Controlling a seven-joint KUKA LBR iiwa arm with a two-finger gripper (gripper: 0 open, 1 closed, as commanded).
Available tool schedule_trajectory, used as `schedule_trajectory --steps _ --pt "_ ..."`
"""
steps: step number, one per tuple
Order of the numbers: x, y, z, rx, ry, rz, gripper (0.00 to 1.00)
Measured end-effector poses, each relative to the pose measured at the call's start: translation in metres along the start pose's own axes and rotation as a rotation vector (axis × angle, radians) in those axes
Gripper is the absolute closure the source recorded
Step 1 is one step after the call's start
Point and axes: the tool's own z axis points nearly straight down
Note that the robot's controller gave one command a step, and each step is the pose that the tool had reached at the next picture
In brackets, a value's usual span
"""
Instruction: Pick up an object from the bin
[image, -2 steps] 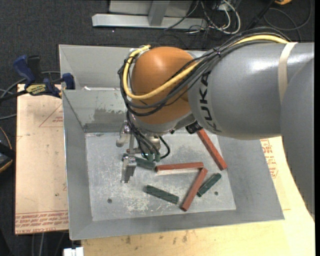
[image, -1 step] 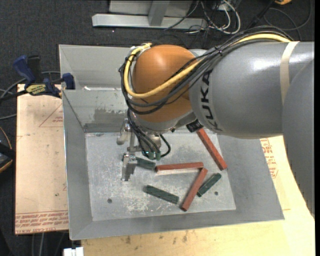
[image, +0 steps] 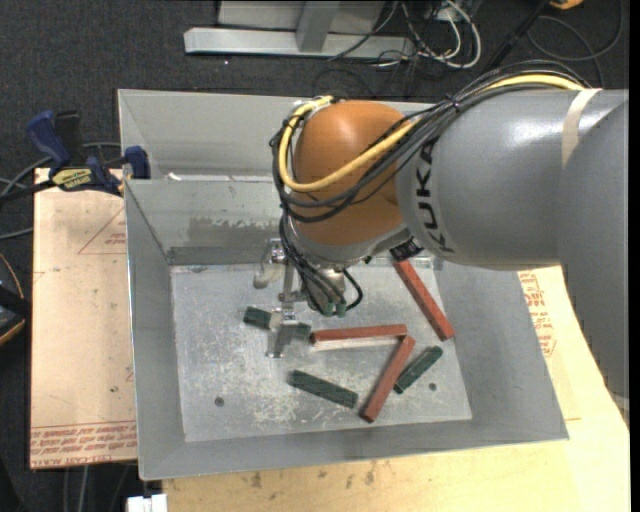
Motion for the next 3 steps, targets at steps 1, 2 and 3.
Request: schedule_trajectory --steps 1,2,3 --pt "-0.003 -0.023 0.019 0.006 0.008 -0.026 0.0" --pt "-0.058 -0.027 0.116 -0.001 -0.003 0.026 1.0" --pt "-0.058 -0.027 0.116 -0.002 -0.003 0.026 1.0"
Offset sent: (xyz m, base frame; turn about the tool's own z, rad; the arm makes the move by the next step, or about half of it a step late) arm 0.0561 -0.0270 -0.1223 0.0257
